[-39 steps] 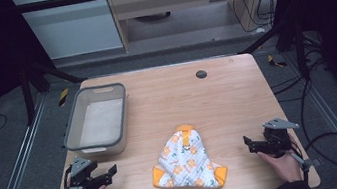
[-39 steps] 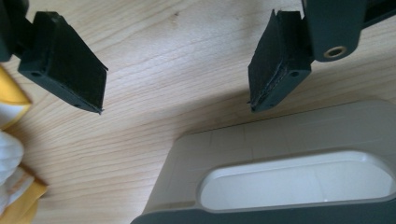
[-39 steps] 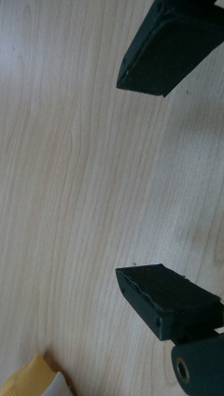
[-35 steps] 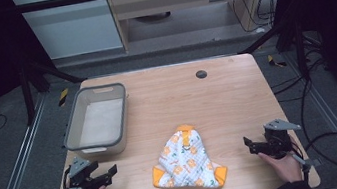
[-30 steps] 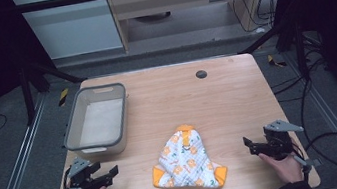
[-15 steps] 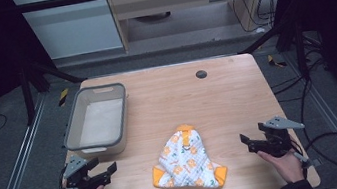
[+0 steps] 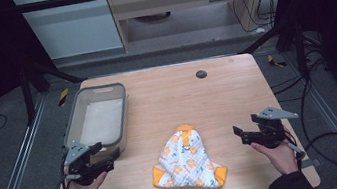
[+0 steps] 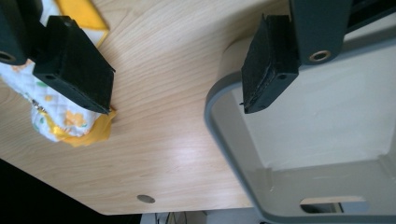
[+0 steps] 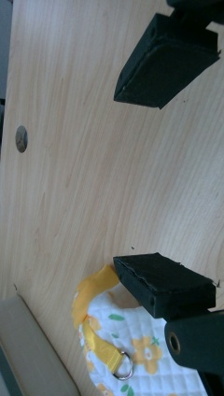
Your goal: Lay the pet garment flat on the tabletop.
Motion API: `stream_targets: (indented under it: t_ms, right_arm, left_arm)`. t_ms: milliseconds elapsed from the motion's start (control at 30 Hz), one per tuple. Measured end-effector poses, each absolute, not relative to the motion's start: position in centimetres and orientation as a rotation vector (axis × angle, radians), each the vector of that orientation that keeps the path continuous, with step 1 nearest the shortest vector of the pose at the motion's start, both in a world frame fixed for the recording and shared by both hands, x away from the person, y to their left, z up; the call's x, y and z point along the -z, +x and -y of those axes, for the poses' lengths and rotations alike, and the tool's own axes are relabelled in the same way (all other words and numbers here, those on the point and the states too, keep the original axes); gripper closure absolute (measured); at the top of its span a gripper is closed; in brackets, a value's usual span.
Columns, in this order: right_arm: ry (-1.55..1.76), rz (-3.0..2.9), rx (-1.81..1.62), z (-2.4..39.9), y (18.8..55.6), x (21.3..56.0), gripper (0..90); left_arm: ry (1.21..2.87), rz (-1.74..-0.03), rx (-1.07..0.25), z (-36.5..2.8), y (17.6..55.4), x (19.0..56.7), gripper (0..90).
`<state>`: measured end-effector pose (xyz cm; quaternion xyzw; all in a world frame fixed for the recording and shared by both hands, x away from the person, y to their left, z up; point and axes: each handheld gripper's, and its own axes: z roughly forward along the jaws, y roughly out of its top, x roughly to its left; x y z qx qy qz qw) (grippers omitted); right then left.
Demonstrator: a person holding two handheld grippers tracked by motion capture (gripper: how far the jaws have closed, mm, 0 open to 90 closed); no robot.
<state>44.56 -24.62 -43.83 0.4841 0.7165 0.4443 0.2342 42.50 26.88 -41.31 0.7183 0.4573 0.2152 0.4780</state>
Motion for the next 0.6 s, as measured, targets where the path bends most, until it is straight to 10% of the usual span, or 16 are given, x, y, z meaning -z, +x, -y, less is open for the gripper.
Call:
stream_targets:
  t_ms: [600]
  right_arm:
    - [1.25, -2.047, -1.264, 19.9, 46.6, 42.3, 20.2]
  left_arm:
    - [1.859, -1.04, -0.46, -21.1, 45.6, 42.0, 26.4]
